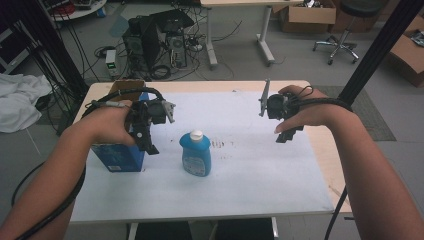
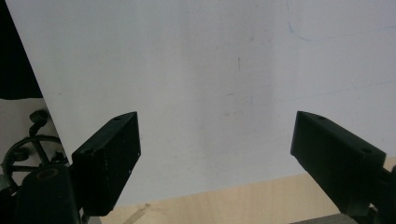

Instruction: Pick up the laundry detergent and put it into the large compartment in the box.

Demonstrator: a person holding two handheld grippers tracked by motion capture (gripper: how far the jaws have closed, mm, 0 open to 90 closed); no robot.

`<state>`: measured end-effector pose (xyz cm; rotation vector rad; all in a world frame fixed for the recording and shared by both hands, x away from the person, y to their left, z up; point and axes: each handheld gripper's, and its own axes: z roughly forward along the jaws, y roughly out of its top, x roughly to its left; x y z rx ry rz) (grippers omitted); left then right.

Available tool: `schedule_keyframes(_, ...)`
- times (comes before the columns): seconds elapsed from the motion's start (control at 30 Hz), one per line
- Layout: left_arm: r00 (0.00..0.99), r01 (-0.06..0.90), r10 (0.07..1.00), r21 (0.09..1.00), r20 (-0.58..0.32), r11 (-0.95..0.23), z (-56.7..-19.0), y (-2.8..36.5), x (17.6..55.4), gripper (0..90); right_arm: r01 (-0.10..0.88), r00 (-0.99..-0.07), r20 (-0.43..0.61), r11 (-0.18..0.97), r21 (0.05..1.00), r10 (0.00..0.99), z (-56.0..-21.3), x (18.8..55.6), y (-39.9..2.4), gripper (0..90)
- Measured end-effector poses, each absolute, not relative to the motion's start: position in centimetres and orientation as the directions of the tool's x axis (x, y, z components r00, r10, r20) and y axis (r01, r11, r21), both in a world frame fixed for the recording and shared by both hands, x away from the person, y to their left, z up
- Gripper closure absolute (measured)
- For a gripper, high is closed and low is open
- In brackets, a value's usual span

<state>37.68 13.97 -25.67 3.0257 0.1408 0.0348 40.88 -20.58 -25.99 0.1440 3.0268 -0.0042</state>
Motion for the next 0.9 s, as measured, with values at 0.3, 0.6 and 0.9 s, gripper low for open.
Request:
schedule_keyframes(0.3, 0.997, 0.069, 0.071, 0.113, 0.019, -0.991, -25.9, 13.6, 37.9, 0.1, 0.103, -0.989, -0.109, 0.995, 0.002, 0.102, -26.5, 41.0, -20.9, 15.9)
schedule_keyframes(0.6, 0.999, 0.004, 0.008, 0.119, 0.035, -0.993, -25.0, 12.9, 37.8, 0.1, 0.112, -0.989, -0.099, 0.994, 0.012, 0.112, -26.7, 40.6, -21.2, 15.9)
schedule_keyframes(0.9, 0.996, -0.081, -0.075, 0.133, 0.05, -0.988, -24.1, 12.0, 38.0, 0.1, 0.124, -0.986, -0.108, 0.992, 0.02, 0.125, -26.4, 40.1, -21.3, 15.9)
